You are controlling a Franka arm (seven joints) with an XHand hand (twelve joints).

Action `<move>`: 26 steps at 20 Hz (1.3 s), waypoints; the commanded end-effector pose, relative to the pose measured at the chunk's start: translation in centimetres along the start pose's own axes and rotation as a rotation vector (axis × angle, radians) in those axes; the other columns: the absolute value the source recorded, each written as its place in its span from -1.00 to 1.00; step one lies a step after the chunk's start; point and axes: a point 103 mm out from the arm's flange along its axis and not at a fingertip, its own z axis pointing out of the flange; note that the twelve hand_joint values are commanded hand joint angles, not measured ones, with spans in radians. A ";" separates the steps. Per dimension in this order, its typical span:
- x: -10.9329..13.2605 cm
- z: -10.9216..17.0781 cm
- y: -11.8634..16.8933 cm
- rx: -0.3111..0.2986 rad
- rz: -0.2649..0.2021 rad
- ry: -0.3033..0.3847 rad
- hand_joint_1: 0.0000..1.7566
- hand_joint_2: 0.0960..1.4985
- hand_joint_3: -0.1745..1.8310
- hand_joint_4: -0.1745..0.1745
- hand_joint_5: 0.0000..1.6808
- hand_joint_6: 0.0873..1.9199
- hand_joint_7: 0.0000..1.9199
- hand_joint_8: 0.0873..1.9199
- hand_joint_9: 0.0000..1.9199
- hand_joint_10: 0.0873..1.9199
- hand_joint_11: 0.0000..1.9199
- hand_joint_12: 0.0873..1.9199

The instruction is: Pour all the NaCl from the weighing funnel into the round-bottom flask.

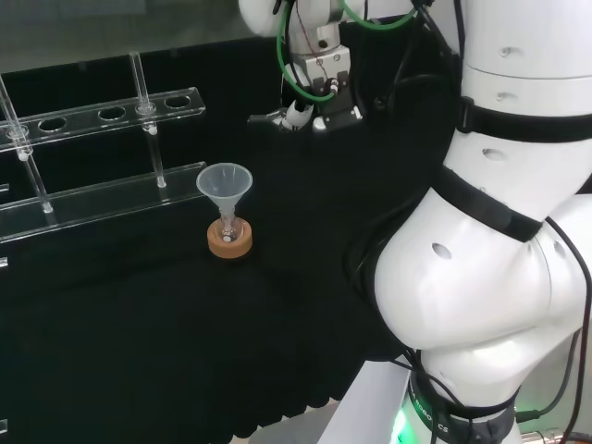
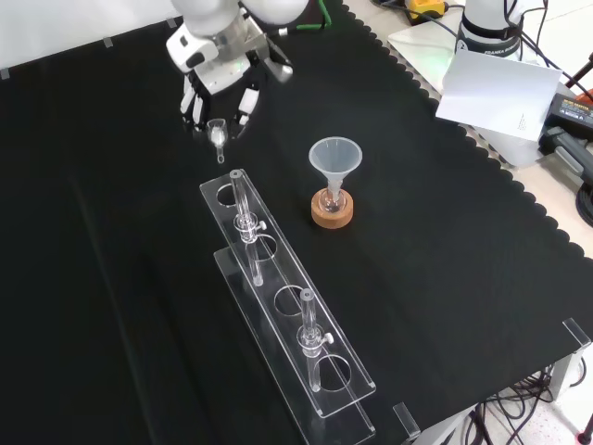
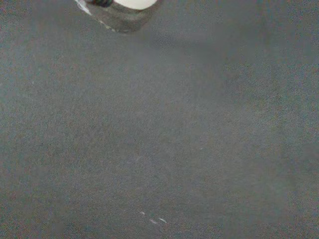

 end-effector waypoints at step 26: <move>6.6 -5.2 -16.4 -0.026 0.016 -0.127 0.30 0.32 -1.00 1.00 0.77 -0.95 -0.30 -0.38 0.13 -0.84 0.03 -0.12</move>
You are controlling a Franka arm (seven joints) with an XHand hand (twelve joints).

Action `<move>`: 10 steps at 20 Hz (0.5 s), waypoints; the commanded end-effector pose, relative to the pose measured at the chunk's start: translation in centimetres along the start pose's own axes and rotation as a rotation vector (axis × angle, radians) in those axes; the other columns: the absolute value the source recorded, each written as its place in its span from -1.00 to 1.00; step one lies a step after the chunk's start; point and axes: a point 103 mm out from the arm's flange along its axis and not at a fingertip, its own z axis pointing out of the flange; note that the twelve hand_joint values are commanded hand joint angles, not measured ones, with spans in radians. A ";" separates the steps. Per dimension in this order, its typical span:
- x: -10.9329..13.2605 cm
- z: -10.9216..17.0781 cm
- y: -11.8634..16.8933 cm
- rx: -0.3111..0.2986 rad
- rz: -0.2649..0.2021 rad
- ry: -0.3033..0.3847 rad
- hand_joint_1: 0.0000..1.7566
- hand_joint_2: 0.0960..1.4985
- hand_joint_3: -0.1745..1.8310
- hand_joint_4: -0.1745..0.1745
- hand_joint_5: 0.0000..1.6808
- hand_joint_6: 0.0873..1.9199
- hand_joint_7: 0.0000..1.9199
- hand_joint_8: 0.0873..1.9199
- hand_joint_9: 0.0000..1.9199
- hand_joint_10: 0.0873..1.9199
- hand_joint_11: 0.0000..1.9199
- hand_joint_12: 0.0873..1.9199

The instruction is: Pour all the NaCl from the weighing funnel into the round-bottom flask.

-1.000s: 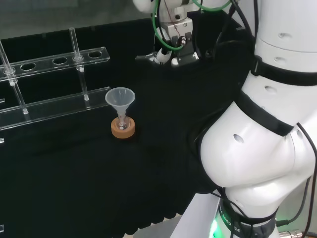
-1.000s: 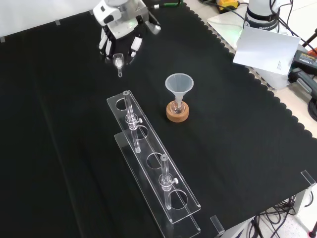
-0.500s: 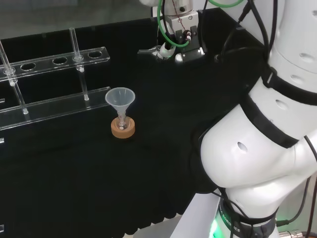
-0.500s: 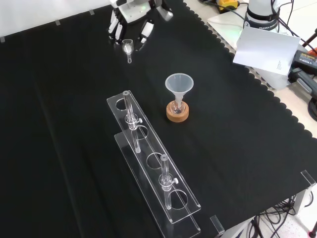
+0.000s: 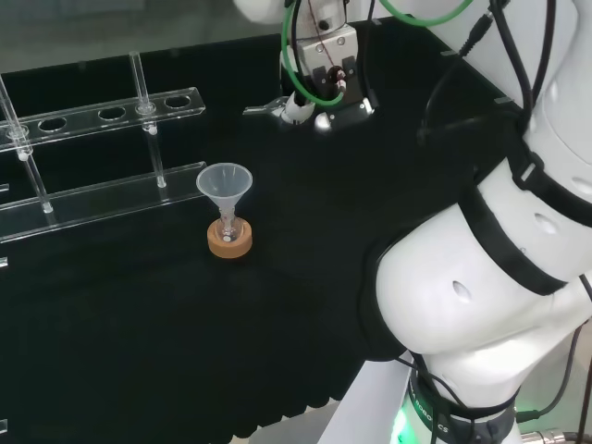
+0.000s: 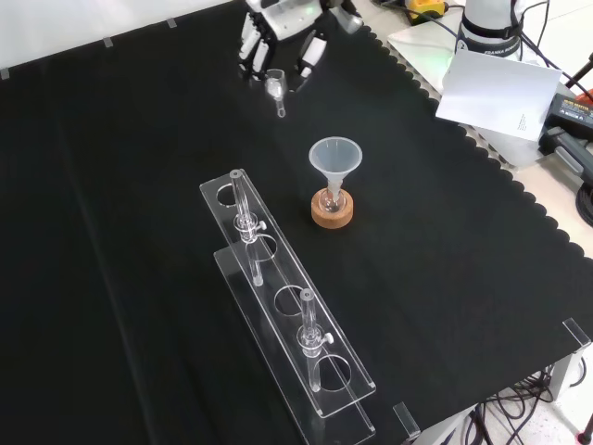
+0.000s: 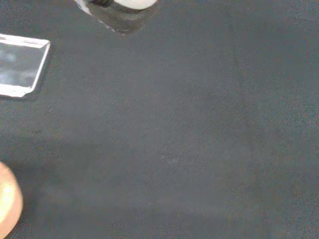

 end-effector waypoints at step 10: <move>4.2 1.0 -5.6 0.063 -0.020 -0.080 0.30 0.32 -1.00 1.00 0.77 -0.95 -0.30 -0.38 0.13 -0.85 0.01 -0.11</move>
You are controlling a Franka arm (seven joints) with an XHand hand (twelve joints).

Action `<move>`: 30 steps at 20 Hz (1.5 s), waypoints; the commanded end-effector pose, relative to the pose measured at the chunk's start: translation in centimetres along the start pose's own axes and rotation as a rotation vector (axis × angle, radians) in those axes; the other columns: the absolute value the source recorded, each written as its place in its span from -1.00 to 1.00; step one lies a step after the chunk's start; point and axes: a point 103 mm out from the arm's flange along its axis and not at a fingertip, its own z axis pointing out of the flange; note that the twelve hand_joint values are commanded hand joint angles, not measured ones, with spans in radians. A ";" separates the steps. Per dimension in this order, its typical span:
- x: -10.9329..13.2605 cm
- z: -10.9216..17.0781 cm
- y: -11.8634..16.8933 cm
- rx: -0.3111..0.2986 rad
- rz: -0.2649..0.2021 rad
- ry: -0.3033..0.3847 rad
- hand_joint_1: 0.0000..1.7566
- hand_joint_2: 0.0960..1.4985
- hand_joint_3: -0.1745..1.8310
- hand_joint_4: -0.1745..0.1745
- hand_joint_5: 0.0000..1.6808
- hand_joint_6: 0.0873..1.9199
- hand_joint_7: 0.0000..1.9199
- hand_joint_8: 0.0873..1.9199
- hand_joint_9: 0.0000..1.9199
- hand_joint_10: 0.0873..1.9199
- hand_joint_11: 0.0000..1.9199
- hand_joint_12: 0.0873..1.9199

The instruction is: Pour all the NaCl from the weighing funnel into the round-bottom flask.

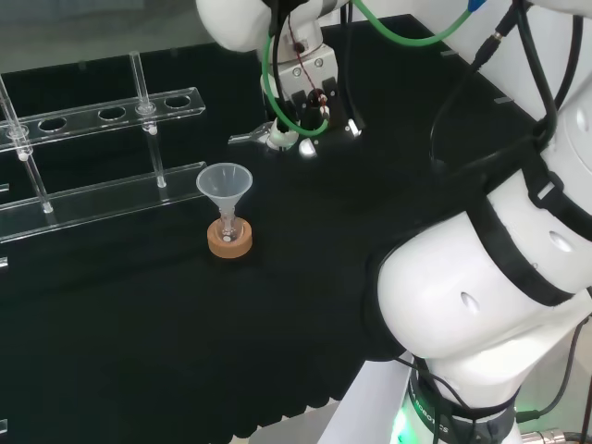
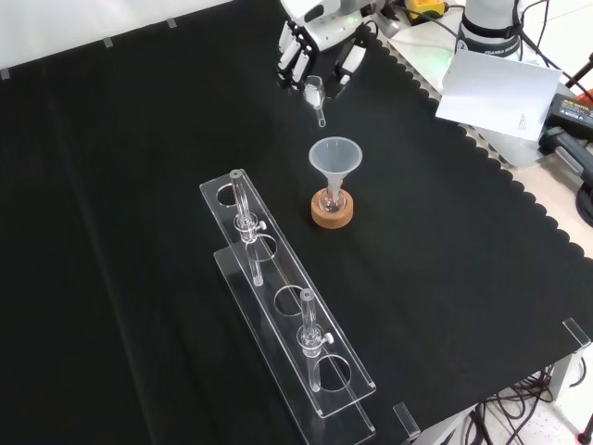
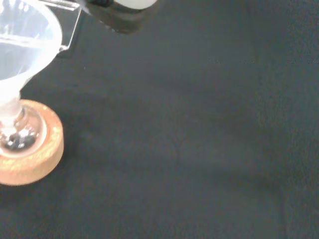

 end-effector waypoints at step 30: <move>1.8 -0.3 -0.6 0.094 -0.015 -0.246 0.30 0.32 -1.00 1.00 0.77 -0.95 -0.32 -0.38 0.12 -0.87 -0.01 -0.09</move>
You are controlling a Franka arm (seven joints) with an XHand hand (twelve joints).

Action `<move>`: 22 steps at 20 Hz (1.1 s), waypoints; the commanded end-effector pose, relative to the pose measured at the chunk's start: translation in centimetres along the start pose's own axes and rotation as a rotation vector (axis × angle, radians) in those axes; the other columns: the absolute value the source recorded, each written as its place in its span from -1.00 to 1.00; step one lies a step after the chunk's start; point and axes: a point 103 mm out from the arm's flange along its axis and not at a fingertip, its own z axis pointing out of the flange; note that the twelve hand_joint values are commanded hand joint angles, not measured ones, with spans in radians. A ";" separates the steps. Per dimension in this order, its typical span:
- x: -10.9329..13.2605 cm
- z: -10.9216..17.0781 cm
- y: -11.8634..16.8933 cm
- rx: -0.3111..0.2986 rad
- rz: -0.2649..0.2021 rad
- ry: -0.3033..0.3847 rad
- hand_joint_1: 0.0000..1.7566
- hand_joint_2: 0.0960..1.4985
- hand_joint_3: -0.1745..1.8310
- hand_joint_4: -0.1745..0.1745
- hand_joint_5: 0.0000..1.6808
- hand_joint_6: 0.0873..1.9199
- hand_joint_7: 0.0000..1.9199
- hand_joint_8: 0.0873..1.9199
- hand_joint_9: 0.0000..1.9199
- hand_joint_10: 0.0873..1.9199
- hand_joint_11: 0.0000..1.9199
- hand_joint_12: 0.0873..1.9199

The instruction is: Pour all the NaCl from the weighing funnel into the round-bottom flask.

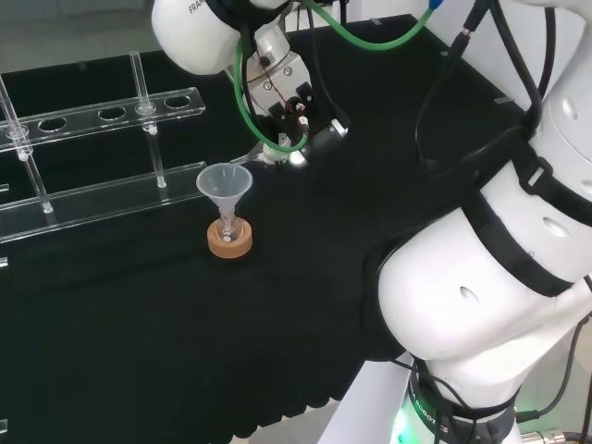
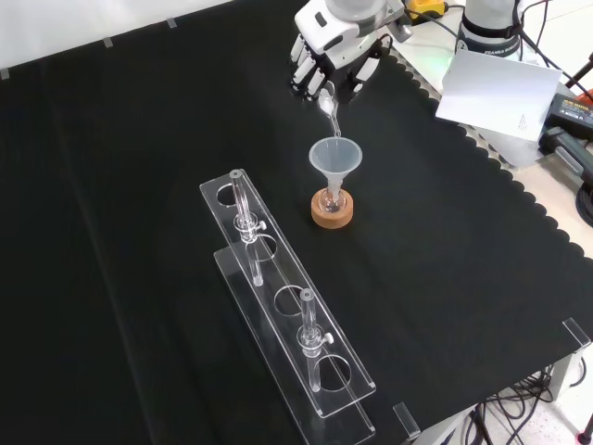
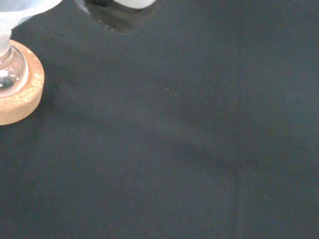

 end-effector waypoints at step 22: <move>0.4 -0.7 0.5 0.035 0.018 -0.177 0.30 0.32 -1.00 1.00 0.77 -0.95 -0.33 -0.38 0.11 -0.87 -0.02 -0.08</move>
